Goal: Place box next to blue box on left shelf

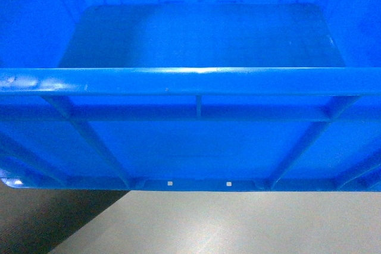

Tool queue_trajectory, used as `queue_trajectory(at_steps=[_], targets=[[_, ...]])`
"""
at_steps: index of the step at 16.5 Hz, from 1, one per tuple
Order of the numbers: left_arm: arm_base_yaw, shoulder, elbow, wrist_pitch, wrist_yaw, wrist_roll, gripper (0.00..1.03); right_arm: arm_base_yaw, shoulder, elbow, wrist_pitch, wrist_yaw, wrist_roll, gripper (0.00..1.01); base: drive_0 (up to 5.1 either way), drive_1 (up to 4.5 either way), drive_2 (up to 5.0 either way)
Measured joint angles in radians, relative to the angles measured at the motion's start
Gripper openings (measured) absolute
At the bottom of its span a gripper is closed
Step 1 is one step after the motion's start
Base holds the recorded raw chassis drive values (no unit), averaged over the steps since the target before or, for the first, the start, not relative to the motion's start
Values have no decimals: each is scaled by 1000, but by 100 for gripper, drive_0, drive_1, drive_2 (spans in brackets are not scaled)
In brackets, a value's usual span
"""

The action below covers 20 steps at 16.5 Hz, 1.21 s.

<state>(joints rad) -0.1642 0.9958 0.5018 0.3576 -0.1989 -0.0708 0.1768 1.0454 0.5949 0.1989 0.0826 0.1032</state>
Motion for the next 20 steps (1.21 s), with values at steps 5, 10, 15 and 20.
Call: queue_trajectory(at_steps=[5, 10, 15, 20], targets=[[0, 0, 0, 2, 21, -3, 11, -1, 0, 0, 0, 4, -3, 8, -145, -145, -145], [0, 0, 0, 1, 25, -4, 10, -1, 0, 0, 0, 7, -3, 8, -132, -132, -132], [0, 0, 0, 1, 25, -4, 10, -1, 0, 0, 1, 7, -4, 8, -141, -141, -141], [0, 0, 0, 1, 26, -4, 10, -1, 0, 0, 0, 7, -4, 8, -150, -150, -150]])
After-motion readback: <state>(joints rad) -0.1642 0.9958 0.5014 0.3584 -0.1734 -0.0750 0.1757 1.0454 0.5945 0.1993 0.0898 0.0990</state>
